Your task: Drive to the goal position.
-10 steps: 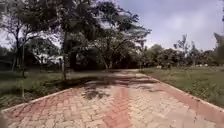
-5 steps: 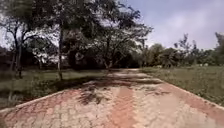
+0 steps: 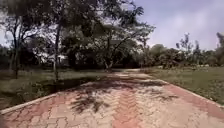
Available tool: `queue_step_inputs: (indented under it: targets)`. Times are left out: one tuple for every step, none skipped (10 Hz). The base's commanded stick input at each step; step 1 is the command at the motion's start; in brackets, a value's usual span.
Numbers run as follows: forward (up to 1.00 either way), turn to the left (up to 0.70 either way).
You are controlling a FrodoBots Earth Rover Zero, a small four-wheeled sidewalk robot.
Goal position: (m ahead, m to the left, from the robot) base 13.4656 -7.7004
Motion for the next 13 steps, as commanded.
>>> queue_step_inputs:
  targets:
    - [0.70,0.00]
    - [0.70,0.00]
    - [0.70,0.00]
    - [0.70,0.00]
    - [0.70,0.00]
    - [0.70,0.00]
    - [0.70,0.00]
    - [0.70,0.00]
    - [0.70,0.00]
    - [0.70,0.00]
    - [0.70,0.00]
    - [0.70,0.00]
    - [0.70,0.00]
